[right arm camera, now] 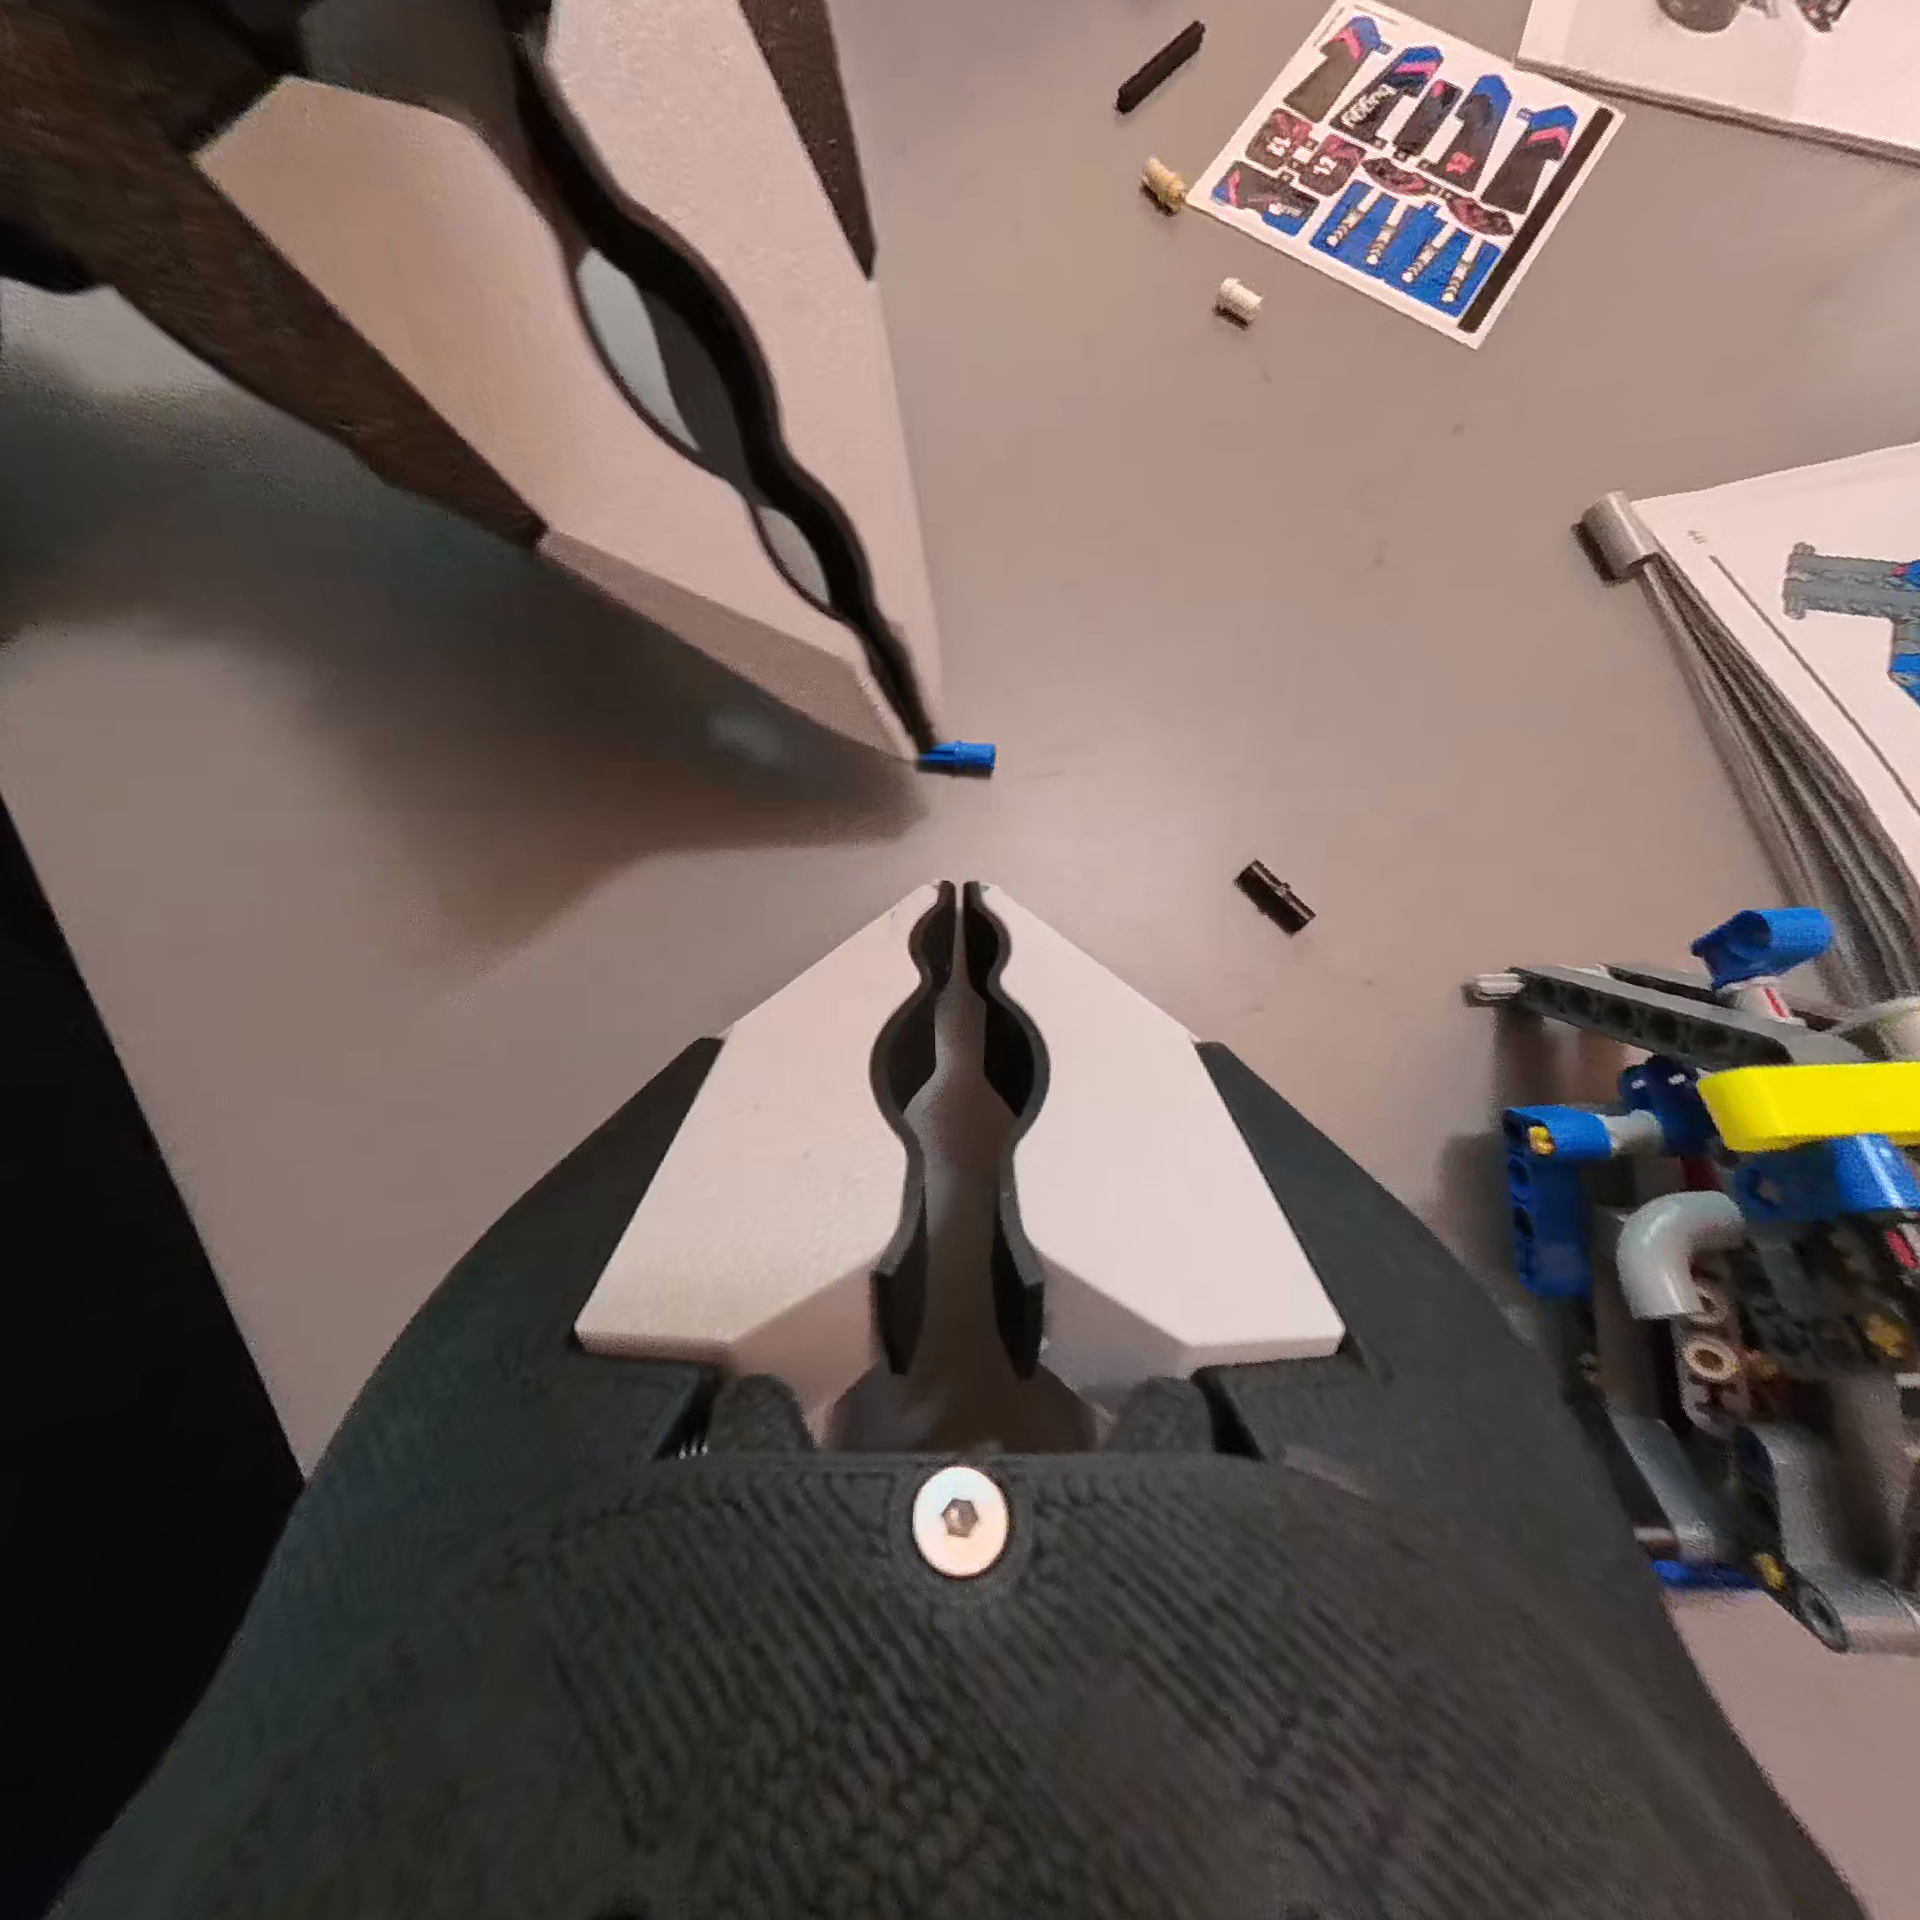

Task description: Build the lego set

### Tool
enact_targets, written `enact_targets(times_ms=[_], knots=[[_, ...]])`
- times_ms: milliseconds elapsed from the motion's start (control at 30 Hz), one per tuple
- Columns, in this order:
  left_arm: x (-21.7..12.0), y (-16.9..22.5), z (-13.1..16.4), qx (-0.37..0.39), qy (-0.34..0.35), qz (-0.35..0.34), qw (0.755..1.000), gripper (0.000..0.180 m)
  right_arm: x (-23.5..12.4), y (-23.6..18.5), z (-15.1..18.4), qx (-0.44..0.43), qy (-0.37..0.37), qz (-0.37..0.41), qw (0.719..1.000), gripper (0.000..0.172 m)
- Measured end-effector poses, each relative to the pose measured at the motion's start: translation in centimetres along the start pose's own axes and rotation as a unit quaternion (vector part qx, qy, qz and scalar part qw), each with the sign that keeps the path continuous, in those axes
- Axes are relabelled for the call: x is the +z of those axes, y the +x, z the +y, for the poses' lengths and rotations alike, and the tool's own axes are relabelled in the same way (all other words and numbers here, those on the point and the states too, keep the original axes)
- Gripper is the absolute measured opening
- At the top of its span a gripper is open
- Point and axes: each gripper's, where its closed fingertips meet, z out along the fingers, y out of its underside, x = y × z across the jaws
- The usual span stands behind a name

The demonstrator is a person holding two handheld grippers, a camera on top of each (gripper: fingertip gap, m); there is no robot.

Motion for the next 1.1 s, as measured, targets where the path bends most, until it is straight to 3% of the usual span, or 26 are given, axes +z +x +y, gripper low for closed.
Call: enact_targets(times_ms=[100, 233, 367, 500, 600, 967, 1100], knots=[[0.3, -0.7, 1.2, 0.006, -0.038, -0.015, 0.999, 0.000, 0.8, -0.3, -0.4, -0.001, 0.010, -0.002, 1.000, 0.000], [-0.7, -1.2, 0.1, -0.002, 0.000, -0.024, 1.000, 0.000, 1.6, -0.2, -1.0, -0.011, 0.012, 0.007, 1.000, 0.002], [-0.4, -2.3, 2.5, -0.024, -0.058, -0.039, 0.997, 0.000, 2.1, 0.0, -1.6, -0.010, 0.029, 0.010, 0.999, 0.000], [0.3, -1.2, 2.0, -0.018, -0.054, -0.022, 0.998, 0.000, 2.4, -0.2, -1.8, -0.017, 0.028, 0.000, 0.999, 0.001], [0.5, -1.0, 1.8, -0.015, -0.053, -0.025, 0.998, 0.000, 2.2, -0.5, -1.7, -0.009, 0.025, -0.010, 1.000, 0.015], [0.3, -0.3, 1.4, -0.023, -0.018, 0.022, 0.999, 0.000, 2.2, 0.0, -1.7, -0.057, 0.021, -0.007, 0.998, 0.017], [-1.0, -2.1, 1.1, -0.027, 0.004, -0.002, 1.000, 0.000, 2.3, 0.1, -1.9, -0.028, 0.026, 0.000, 0.999, 0.017]])
